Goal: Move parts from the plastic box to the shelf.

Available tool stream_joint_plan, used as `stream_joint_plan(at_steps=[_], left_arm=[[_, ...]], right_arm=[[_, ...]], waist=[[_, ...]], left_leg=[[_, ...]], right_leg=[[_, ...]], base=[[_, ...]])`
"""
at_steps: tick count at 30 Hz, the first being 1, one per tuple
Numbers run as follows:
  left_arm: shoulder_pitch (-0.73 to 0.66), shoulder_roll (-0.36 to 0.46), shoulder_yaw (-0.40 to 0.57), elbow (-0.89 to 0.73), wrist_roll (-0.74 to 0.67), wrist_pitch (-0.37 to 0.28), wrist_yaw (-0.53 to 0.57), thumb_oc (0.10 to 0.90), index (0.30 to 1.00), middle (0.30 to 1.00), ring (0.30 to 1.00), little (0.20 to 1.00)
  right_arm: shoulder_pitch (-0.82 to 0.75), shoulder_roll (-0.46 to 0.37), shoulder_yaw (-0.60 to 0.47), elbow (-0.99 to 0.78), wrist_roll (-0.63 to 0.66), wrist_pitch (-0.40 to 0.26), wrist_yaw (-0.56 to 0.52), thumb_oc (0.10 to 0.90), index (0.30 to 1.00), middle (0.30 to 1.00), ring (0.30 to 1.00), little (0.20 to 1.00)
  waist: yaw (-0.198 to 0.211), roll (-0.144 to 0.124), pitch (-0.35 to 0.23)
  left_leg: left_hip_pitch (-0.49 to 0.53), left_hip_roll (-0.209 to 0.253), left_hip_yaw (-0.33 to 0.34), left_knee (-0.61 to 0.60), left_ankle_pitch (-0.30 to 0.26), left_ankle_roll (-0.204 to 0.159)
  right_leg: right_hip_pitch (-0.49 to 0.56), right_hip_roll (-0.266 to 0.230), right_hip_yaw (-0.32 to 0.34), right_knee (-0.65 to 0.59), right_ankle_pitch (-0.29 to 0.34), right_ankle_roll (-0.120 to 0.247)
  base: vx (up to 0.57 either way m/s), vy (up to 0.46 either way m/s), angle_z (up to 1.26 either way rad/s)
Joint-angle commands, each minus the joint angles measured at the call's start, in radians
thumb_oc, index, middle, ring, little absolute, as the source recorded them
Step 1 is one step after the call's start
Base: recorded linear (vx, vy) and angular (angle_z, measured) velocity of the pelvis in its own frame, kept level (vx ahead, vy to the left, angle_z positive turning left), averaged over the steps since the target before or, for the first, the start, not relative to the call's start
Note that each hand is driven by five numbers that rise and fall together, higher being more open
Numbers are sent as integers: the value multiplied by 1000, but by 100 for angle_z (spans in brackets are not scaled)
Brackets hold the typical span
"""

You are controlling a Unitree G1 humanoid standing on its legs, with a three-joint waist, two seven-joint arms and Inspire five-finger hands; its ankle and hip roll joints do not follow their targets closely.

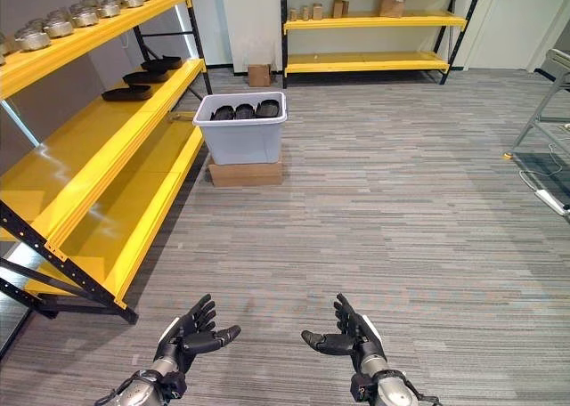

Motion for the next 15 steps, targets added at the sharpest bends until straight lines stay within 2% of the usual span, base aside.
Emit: stream_joint_plan(at_steps=[1,6,10,12,13,15], left_arm=[[-89,16,64,-47,-16,-95,-3,900,1000,1000,1000,1000],[-102,22,68,-52,-22,-103,4,900,1000,1000,1000,1000],[-116,29,61,-65,-22,-106,5,900,1000,1000,1000,1000],[-125,35,59,-71,-18,-107,7,900,1000,1000,1000,1000],[-134,40,56,-70,-14,-106,11,900,1000,1000,1000,1000],[-134,39,55,-76,-8,-107,13,900,1000,1000,1000,1000]], right_arm=[[-100,-1,-36,-39,26,-94,-6,900,1000,1000,1000,1000],[-126,2,-35,-24,18,-95,-17,900,1000,1000,1000,1000],[-131,10,-38,-24,21,-93,-16,900,1000,1000,1000,1000],[-134,16,-37,-11,25,-93,-17,900,1000,1000,1000,1000],[-136,21,-33,-2,33,-90,-20,900,1000,1000,1000,1000],[-133,27,-30,-2,34,-89,-16,900,1000,1000,1000,1000]], waist=[[15,-62,-21],[30,-68,-15],[32,-73,-7],[28,-75,7],[22,-70,31],[15,-61,58]], left_leg=[[1,62,-22,-7,-35,-53],[-24,38,-14,11,-50,-35],[-46,17,-36,48,-76,-14],[-57,6,-53,77,-93,3],[-65,-4,-74,109,-109,26],[-62,-17,-85,129,-122,47]], right_leg=[[20,-81,-6,7,15,57],[1,-109,6,11,32,76],[-25,-135,8,106,19,84],[-64,-140,19,202,16,92],[-127,-138,43,359,43,97],[-204,-138,61,511,116,96]], base=[[11,48,3],[5,83,-2],[13,133,1],[-21,169,17],[-25,265,12],[-16,210,20]])
